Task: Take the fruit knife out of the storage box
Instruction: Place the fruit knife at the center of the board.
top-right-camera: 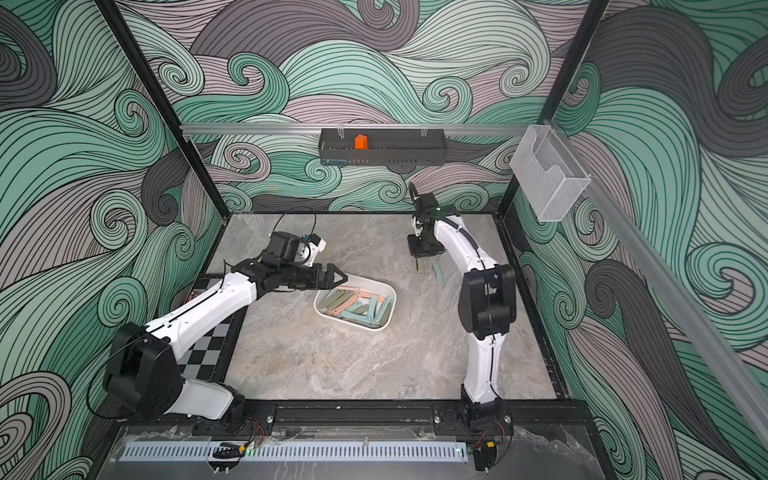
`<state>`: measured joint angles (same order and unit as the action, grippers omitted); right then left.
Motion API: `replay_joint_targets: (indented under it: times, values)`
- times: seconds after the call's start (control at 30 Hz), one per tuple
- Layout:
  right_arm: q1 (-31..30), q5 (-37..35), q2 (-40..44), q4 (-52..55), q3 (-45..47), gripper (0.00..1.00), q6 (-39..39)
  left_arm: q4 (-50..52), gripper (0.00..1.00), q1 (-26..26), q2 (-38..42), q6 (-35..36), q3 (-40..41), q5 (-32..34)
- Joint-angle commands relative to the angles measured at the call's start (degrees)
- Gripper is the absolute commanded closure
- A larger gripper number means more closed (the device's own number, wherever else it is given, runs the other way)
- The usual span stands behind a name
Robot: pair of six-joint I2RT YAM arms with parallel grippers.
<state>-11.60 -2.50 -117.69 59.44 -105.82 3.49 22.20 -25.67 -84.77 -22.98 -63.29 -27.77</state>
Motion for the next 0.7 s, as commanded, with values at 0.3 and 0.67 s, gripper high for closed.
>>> replay_joint_targets:
  times: [0.3,0.67]
  values:
    - [2.25,-3.82,-11.95,0.7,-6.68,0.75,-3.36,-2.94,0.01,-0.9,-2.77,0.65,-2.38,-3.13]
    - [2.5,-10.12,-15.82,1.22,-7.35,0.7,-5.83,-3.13,0.01,-0.96,-3.14,0.46,-2.29,-3.43]
